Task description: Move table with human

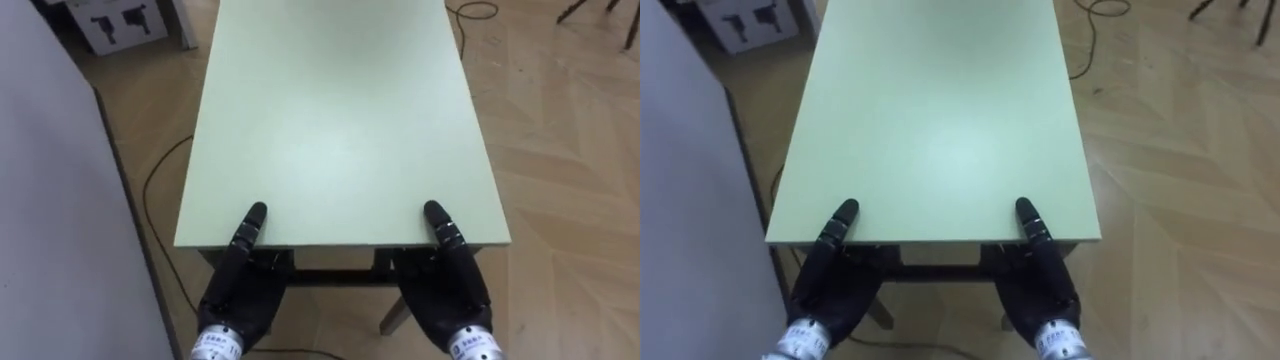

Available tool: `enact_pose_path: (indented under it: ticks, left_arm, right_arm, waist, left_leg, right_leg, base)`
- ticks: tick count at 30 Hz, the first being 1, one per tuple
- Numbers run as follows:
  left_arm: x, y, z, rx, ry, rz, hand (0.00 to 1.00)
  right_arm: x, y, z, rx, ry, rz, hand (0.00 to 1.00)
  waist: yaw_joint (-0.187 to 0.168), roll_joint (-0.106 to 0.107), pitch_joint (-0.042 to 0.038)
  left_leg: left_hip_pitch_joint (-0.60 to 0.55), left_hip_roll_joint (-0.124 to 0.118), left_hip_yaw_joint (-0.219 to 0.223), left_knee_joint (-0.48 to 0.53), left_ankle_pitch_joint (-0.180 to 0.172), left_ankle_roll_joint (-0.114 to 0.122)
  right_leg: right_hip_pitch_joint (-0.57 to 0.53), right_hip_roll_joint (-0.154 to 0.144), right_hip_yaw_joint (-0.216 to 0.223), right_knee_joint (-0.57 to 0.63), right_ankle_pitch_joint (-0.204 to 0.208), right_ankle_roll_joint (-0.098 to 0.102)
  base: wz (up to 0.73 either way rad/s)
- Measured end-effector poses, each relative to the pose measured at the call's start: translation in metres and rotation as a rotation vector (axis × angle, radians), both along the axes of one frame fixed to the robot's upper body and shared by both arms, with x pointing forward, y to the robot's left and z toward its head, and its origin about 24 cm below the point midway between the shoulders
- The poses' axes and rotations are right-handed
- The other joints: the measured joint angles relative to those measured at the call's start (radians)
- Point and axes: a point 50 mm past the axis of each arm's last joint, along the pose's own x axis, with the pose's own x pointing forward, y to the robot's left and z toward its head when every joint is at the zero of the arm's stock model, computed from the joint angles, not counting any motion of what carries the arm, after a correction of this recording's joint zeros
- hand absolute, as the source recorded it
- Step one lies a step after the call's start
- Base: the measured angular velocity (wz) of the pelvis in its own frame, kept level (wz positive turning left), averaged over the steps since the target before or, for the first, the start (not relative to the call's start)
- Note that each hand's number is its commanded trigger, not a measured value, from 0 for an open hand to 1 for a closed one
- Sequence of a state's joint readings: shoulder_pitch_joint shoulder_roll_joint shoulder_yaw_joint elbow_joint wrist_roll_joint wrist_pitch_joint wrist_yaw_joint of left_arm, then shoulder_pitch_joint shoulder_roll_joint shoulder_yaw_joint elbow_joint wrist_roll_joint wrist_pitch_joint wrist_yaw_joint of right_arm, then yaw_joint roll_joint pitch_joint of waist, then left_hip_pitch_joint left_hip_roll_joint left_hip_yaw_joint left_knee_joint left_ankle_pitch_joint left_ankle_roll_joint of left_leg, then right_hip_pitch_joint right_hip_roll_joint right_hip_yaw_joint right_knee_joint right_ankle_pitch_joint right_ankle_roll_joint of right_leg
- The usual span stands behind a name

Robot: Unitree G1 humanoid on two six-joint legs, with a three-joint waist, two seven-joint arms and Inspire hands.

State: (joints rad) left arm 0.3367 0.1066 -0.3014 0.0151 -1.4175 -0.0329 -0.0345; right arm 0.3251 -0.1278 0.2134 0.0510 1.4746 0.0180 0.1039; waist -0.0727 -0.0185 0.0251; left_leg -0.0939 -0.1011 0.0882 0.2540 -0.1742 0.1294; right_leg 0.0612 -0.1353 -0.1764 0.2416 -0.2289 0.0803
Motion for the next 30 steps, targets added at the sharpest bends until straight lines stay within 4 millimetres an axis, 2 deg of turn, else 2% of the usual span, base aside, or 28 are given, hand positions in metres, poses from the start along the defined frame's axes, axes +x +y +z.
enact_pose_path:
  ticks: [3,5,7,9,11,12,13,14,15,16,17,18,19,22,24,27,30]
  left_arm:
    - [-0.0043,0.0007,-0.0027,0.001,0.020,0.006,1.00]
    - [-0.0049,0.0000,-0.0030,0.001,0.024,0.007,1.00]
    - [-0.0044,-0.0007,-0.0026,0.001,0.020,0.003,1.00]
    - [-0.0045,-0.0030,-0.0023,-0.004,0.018,-0.003,1.00]
    - [-0.0042,-0.0035,-0.0021,-0.007,0.016,0.000,1.00]
    - [-0.0039,-0.0036,-0.0019,-0.007,0.015,-0.001,1.00]
    - [-0.0024,-0.0035,-0.0012,-0.006,0.011,-0.002,1.00]
    - [-0.0026,-0.0037,-0.0016,-0.011,0.015,0.000,1.00]
    - [-0.0029,-0.0031,-0.0019,-0.014,0.019,0.005,1.00]
    - [-0.0021,-0.0037,-0.0013,-0.018,0.016,0.002,1.00]
    - [0.0000,-0.0043,-0.0001,-0.016,0.008,-0.005,1.00]
    - [0.0009,-0.0049,0.0004,-0.016,0.006,-0.010,1.00]
    - [0.0016,-0.0051,0.0008,-0.016,0.003,-0.011,1.00]
    - [0.0016,-0.0049,0.0006,-0.015,0.006,-0.013,1.00]
    - [0.0009,-0.0054,0.0000,-0.013,0.009,-0.018,1.00]
    - [-0.0010,-0.0067,-0.0014,-0.015,0.018,-0.023,1.00]
    - [-0.0018,-0.0068,-0.0030,-0.014,0.027,-0.020,1.00]
  right_arm:
    - [0.0021,0.0001,0.0003,-0.022,0.009,0.006,1.00]
    - [0.0036,-0.0010,0.0010,-0.029,0.009,0.008,1.00]
    - [0.0039,-0.0012,0.0012,-0.030,0.008,0.007,1.00]
    - [0.0047,-0.0016,0.0017,-0.028,0.006,0.005,1.00]
    - [0.0047,-0.0026,0.0017,-0.023,0.007,0.000,1.00]
    - [0.0049,-0.0026,0.0018,-0.024,0.007,0.002,1.00]
    - [0.0056,-0.0023,0.0022,-0.024,0.005,0.003,1.00]
    - [0.0055,-0.0028,0.0020,-0.025,0.009,0.004,1.00]
    - [0.0050,-0.0032,0.0017,-0.028,0.012,0.004,1.00]
    - [0.0051,-0.0035,0.0017,-0.028,0.013,0.003,1.00]
    - [0.0048,-0.0036,0.0016,-0.021,0.014,-0.004,1.00]
    - [0.0046,-0.0034,0.0014,-0.011,0.016,-0.009,1.00]
    - [0.0048,-0.0021,0.0015,-0.005,0.016,-0.005,1.00]
    - [0.0049,-0.0018,0.0015,-0.007,0.018,-0.004,1.00]
    - [0.0051,-0.0033,0.0017,-0.014,0.017,-0.003,1.00]
    - [0.0051,-0.0050,0.0016,-0.022,0.020,-0.005,1.00]
    - [0.0051,-0.0049,0.0013,-0.029,0.027,-0.006,1.00]
  waist:
    - [0.009,0.000,0.0002]
    - [0.028,0.000,-0.0001]
    - [0.022,0.000,-0.0001]
    - [0.020,0.000,0.0000]
    - [0.017,0.001,0.0002]
    - [0.015,0.001,0.0001]
    - [0.014,0.000,0.0004]
    - [0.007,0.006,-0.0003]
    - [-0.004,0.010,-0.0011]
    - [-0.023,0.012,-0.0007]
    - [-0.039,0.015,-0.0006]
    - [-0.042,0.013,0.0000]
    - [-0.031,0.011,0.0002]
    - [-0.024,0.018,-0.0002]
    - [-0.007,0.023,-0.0016]
    - [-0.006,0.027,-0.0016]
    - [-0.003,0.030,-0.0013]
  left_leg:
    - [0.000,-0.002,-0.010,0.004,0.000,-0.002]
    - [-0.003,-0.002,-0.017,0.009,0.000,-0.003]
    - [-0.018,-0.004,-0.037,0.023,-0.001,-0.004]
    - [-0.027,-0.001,-0.033,0.031,-0.001,-0.004]
    - [-0.035,0.002,-0.051,0.053,-0.001,-0.004]
    - [-0.036,0.001,-0.065,0.055,-0.003,-0.005]
    - [-0.043,0.001,-0.081,0.059,-0.003,-0.006]
    - [-0.051,-0.001,-0.095,0.075,-0.005,-0.011]
    - [-0.055,0.000,-0.091,0.082,-0.006,-0.013]
    - [-0.066,0.013,-0.026,0.083,-0.007,-0.014]
    - [-0.081,0.046,0.093,0.080,-0.007,-0.012]
    - [-0.084,0.062,0.145,0.077,-0.007,-0.011]
    - [-0.085,0.073,0.170,0.072,-0.007,-0.011]
    - [-0.085,0.071,0.151,0.072,-0.005,-0.008]
    - [-0.088,0.070,0.150,0.071,-0.004,-0.008]
    - [-0.087,0.070,0.142,0.072,-0.004,-0.007]
    - [-0.085,0.067,0.103,0.072,-0.004,-0.007]
  right_leg:
    - [0.019,0.004,0.001,-0.019,0.001,0.000]
    - [0.025,0.007,0.008,-0.022,0.001,0.000]
    - [0.023,0.012,0.011,-0.018,0.001,0.000]
    - [0.024,0.016,0.010,-0.012,0.001,0.000]
    - [0.017,0.021,0.009,0.016,-0.015,-0.015]
    - [0.014,0.029,0.024,0.014,-0.024,-0.020]
    - [-0.005,0.052,0.057,-0.016,-0.030,-0.031]
    - [-0.020,0.071,0.062,-0.031,-0.019,-0.052]
    - [-0.015,0.071,0.049,-0.023,-0.013,-0.052]
    - [-0.005,0.071,0.008,-0.021,-0.015,-0.054]
    - [-0.007,0.069,-0.021,-0.018,-0.016,-0.057]
    - [-0.010,0.072,-0.024,-0.016,-0.017,-0.059]
    - [-0.014,0.078,-0.024,-0.017,-0.017,-0.062]
    - [-0.011,0.085,-0.056,-0.020,-0.017,-0.062]
    - [-0.010,0.082,-0.078,-0.008,-0.017,-0.062]
    - [-0.011,0.076,-0.104,0.013,-0.017,-0.061]
    - [-0.044,0.066,-0.117,0.090,-0.027,-0.046]
  base:
    - [0.23]
    - [0.23]
    - [0.52]
    - [0.50]
    - [0.43]
    - [0.45]
    - [0.44]
    - [0.51]
    - [0.64]
    - [0.91]
    - [0.88]
    - [0.58]
    - [0.19]
    - [0.17]
    - [0.12]
    - [0.26]
    - [0.31]
